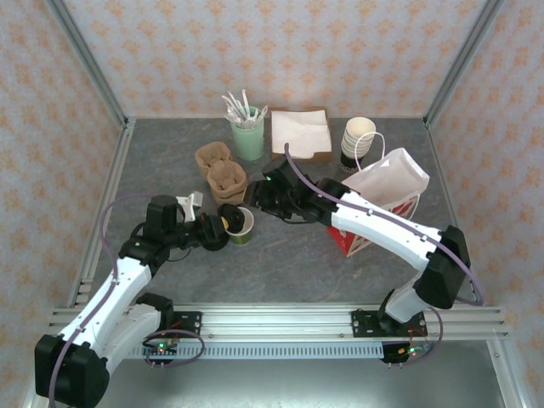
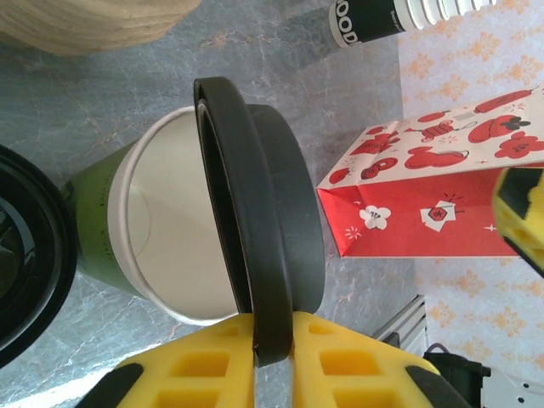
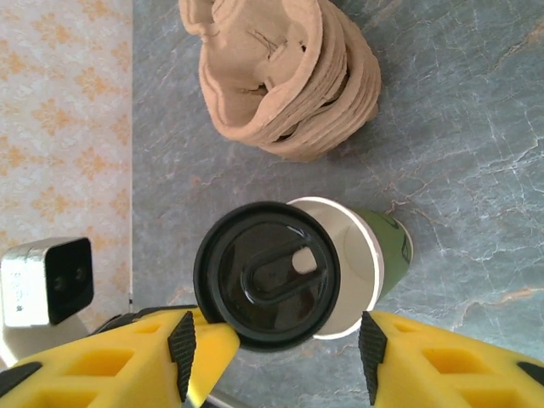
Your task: Pack the takeout coffee
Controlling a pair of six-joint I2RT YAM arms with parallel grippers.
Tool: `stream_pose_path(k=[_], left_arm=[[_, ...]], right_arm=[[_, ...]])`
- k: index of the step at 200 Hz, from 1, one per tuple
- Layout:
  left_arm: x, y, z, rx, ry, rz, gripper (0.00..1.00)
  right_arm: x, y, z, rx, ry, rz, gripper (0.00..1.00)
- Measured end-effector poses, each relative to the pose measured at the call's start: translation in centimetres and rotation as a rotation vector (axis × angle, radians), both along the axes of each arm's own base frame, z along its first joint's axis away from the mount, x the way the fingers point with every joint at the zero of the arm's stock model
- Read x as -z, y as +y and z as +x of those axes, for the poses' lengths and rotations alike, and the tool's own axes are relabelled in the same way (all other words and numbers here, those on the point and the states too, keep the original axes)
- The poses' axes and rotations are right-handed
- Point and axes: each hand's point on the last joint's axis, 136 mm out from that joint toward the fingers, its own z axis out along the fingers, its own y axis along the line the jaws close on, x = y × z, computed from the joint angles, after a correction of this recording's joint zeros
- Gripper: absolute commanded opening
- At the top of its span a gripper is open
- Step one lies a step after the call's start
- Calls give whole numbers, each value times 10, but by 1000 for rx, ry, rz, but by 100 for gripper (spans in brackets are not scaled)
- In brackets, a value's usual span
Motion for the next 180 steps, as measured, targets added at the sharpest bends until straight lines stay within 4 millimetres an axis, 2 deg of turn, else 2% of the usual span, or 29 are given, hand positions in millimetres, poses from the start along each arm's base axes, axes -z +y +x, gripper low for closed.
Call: stream_pose_path(k=[35, 92, 139, 180], left_arm=[[8, 0, -3, -5, 27, -15, 22], [10, 2, -1, -12, 32, -16, 29], [18, 2, -1, 4, 46, 9, 38], [18, 2, -2, 17, 43, 27, 45]], right_arm=[[19, 3, 5, 11, 14, -30, 58], [49, 10, 13, 16, 48, -64, 59], [58, 8, 22, 31, 59, -70, 59], [62, 10, 24, 27, 69, -65, 59]])
